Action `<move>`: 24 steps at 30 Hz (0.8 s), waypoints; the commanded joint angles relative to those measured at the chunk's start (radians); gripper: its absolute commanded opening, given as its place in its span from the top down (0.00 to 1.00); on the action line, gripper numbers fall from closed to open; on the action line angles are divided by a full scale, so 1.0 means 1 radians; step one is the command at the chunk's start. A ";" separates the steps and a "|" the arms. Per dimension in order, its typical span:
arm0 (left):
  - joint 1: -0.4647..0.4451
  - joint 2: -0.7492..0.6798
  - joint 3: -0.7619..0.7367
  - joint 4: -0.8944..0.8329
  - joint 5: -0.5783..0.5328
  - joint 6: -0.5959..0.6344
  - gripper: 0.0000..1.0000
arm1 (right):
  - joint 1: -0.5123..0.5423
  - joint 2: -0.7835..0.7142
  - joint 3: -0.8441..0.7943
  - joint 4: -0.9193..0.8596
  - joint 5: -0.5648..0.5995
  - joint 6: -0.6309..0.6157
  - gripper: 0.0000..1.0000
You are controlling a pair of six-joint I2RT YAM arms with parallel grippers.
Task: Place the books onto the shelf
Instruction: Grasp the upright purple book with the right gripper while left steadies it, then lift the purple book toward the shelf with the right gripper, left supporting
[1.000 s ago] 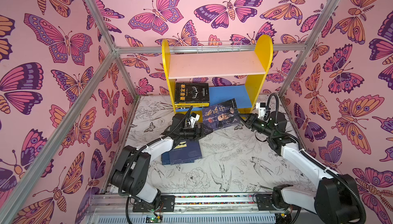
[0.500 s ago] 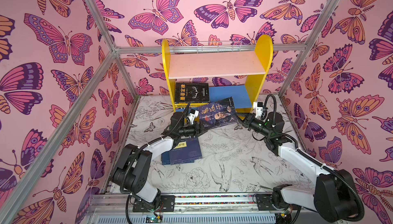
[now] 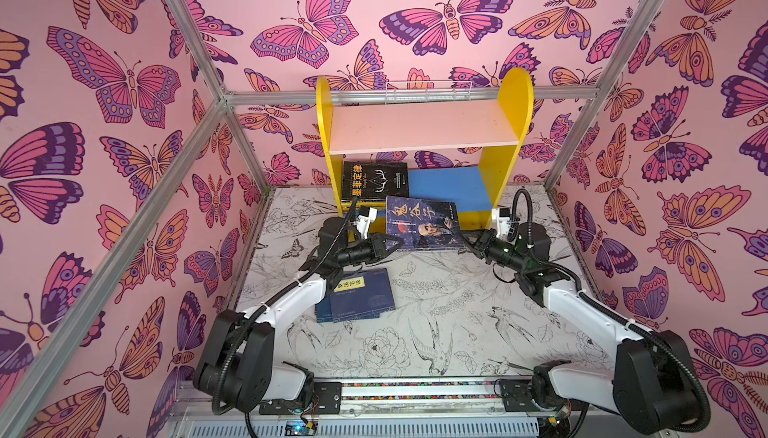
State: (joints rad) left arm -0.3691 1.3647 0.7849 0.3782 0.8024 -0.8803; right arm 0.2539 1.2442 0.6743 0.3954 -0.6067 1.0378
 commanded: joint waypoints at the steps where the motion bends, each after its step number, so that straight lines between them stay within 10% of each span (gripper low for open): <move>1: -0.008 -0.066 -0.030 -0.007 -0.041 0.074 1.00 | 0.016 -0.008 0.039 -0.099 -0.028 -0.121 0.93; 4: -0.007 -0.151 -0.065 -0.008 -0.082 0.095 1.00 | -0.006 -0.004 0.042 -0.130 -0.014 -0.127 0.53; 7: 0.000 -0.197 -0.076 -0.019 -0.095 0.113 1.00 | -0.019 -0.002 0.035 -0.103 -0.045 -0.111 0.38; 24: 0.016 -0.215 -0.095 0.090 -0.099 0.099 1.00 | 0.032 0.072 0.013 0.207 -0.257 0.044 0.38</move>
State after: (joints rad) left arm -0.3592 1.1652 0.6983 0.3237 0.6884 -0.7898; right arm 0.2684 1.2961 0.6800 0.5365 -0.8310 1.0565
